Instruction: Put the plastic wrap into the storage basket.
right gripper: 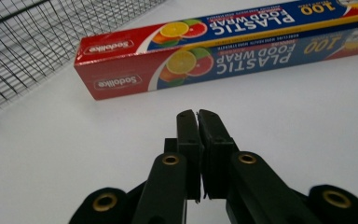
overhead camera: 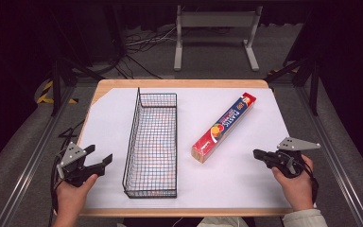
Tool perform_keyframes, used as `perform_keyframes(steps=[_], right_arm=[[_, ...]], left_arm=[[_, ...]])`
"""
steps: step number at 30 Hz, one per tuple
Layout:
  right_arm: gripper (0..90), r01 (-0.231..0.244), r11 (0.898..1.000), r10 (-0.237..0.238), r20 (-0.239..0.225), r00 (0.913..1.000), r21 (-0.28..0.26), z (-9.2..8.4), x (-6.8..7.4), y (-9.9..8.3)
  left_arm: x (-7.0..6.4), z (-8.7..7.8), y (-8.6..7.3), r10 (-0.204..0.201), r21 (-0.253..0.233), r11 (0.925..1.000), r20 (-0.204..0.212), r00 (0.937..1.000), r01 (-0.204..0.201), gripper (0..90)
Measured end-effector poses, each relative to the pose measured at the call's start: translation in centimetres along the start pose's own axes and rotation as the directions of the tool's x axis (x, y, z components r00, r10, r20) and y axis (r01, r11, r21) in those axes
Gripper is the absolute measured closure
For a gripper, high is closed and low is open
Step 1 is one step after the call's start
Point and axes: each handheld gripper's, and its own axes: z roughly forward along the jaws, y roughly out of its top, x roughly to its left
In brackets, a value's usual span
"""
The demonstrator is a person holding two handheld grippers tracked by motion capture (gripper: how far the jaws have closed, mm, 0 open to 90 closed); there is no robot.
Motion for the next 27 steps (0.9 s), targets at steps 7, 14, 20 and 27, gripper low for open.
perform_keyframes(steps=[7, 14, 20, 27], right_arm=[[89.7, 0.028, 1.000, -0.028, -0.051, 0.9983, -0.005, 0.6, 0.9, 1.9], [90.0, 0.075, 0.997, -0.074, -0.105, 0.9917, 0.000, 2.0, 2.1, 5.5], [90.0, 0.096, 0.995, -0.095, -0.139, 0.9857, 0.000, 3.7, 3.1, 8.9], [90.0, 0.101, 0.993, -0.091, -0.164, 0.9823, 0.055, 6.5, 3.6, 11.1]], left_arm=[[-0.1, -0.6, 0.6, 0.000, -0.012, 0.9999, 0.004, 1.0000, 0.000, 24.8], [-0.2, -0.7, 0.7, 0.010, -0.012, 0.9999, -0.005, 0.9999, -0.011, 24.6], [-0.1, -0.7, 0.6, 0.016, -0.010, 0.9998, -0.011, 0.9998, -0.016, 24.7], [0.1, -0.7, 0.7, 0.016, -0.016, 0.9997, -0.011, 0.9998, -0.016, 24.6]])
